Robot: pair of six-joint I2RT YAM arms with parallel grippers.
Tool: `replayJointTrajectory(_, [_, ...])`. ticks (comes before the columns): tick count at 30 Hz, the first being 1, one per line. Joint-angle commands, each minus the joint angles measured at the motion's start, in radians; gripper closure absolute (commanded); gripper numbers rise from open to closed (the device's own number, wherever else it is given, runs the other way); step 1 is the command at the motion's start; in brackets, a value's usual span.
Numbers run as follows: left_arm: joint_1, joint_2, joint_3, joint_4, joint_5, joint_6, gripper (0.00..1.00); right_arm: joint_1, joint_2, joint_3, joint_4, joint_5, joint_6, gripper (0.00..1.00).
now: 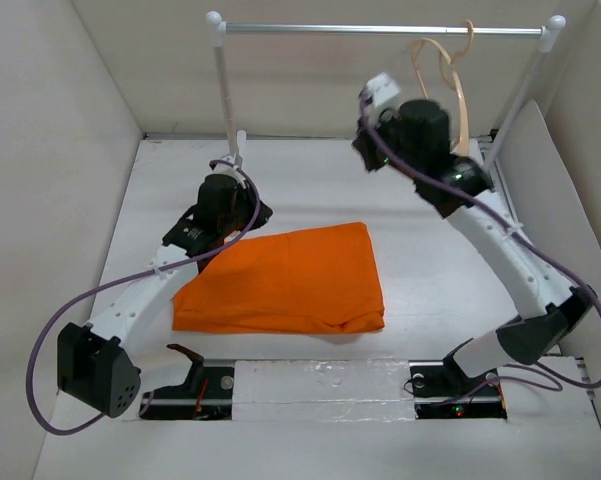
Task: Place the trousers on the hanger
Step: Grab a hanger with the right arm
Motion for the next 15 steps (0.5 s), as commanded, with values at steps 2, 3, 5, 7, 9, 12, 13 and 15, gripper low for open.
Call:
replayJointTrajectory(2, [0.002, 0.043, 0.071, -0.007, -0.019, 0.071, 1.00, -0.128, -0.014, 0.393, -0.212, 0.285, -0.120, 0.62])
replayJointTrajectory(3, [0.002, 0.045, 0.073, -0.004, -0.022, 0.078, 1.00, -0.165, 0.025, 0.453, -0.238, 0.299, -0.122, 0.46])
replayJointTrajectory(5, [0.002, 0.042, 0.077, -0.003, -0.025, 0.097, 1.00, -0.240, 0.073, 0.601, -0.309, 0.293, -0.131, 0.23])
replayJointTrajectory(7, [0.002, 0.039, 0.076, -0.007, 0.001, 0.124, 0.98, -0.346, 0.157, 0.694, -0.395, 0.278, -0.142, 0.17])
replayJointTrajectory(9, [0.002, 0.033, 0.059, -0.010, 0.021, 0.140, 0.79, -0.434, 0.205, 0.787, -0.435, 0.278, -0.154, 0.11])
replayJointTrajectory(12, [0.002, 0.019, 0.018, -0.016, 0.039, 0.143, 0.61, -0.516, 0.242, 0.765, -0.434, 0.117, -0.159, 0.09])
replayJointTrajectory(13, [0.002, 0.013, 0.005, -0.015, 0.039, 0.141, 0.60, -0.550, 0.237, 0.743, -0.414, 0.042, -0.160, 0.09])
replayJointTrajectory(15, [0.002, 0.003, -0.025, -0.007, 0.038, 0.140, 0.58, -0.573, 0.236, 0.671, -0.389, -0.029, -0.157, 0.09])
